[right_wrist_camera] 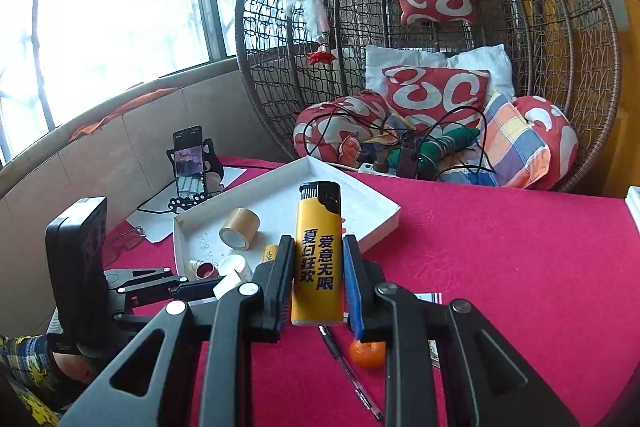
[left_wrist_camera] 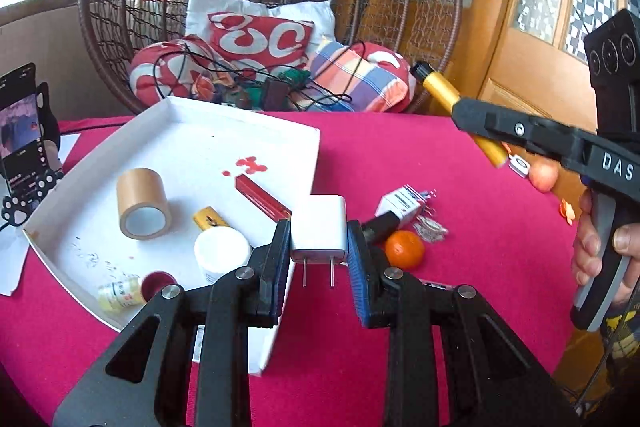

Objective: Organize rigid objects
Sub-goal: 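Carry charger and yellow lighter into the white tray and open both grippers, then move both grippers back over the items on the table, then grasp the orange tangerine with the left gripper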

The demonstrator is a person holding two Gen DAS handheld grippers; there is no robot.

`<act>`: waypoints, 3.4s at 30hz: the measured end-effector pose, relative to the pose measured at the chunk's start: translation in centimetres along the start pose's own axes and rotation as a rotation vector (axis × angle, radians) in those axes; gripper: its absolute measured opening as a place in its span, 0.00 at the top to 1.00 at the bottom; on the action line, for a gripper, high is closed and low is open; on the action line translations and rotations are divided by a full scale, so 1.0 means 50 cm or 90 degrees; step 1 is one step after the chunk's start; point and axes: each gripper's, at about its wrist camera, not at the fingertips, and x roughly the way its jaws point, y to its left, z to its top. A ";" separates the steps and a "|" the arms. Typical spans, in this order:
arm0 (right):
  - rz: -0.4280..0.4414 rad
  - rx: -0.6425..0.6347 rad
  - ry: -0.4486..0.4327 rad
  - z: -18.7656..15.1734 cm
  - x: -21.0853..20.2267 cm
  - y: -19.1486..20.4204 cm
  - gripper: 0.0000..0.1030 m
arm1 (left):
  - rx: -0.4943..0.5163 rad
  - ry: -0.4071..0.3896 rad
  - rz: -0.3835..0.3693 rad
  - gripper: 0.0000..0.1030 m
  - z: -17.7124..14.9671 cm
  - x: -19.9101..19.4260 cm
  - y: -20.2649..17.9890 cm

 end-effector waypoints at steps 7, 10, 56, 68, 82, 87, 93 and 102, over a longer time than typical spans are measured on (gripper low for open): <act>0.043 0.019 0.051 0.024 0.132 0.038 0.78 | -0.096 -0.008 0.083 0.74 0.054 0.040 0.123; 0.040 0.018 0.077 0.019 0.191 0.053 0.78 | -0.126 -0.004 0.110 0.74 0.050 0.056 0.159; -0.346 0.284 -0.165 -0.216 -0.140 -0.163 0.00 | -0.002 -0.043 -0.050 0.00 -0.019 -0.001 -0.090; -0.391 0.434 -0.124 -0.281 -0.166 -0.277 0.00 | 0.008 -0.009 -0.047 0.00 -0.041 0.025 -0.118; -0.393 0.426 -0.127 -0.279 -0.166 -0.275 0.00 | 0.082 0.065 -0.059 0.05 -0.053 0.084 -0.147; -0.388 0.436 -0.122 -0.281 -0.165 -0.280 0.00 | 0.119 0.128 -0.057 0.41 -0.041 0.162 -0.190; -0.397 0.431 -0.129 -0.280 -0.169 -0.274 0.00 | 0.124 0.191 -0.028 0.46 -0.048 0.237 -0.220; -0.397 0.413 -0.134 -0.274 -0.169 -0.268 0.00 | 0.136 0.183 -0.008 0.61 -0.064 0.259 -0.222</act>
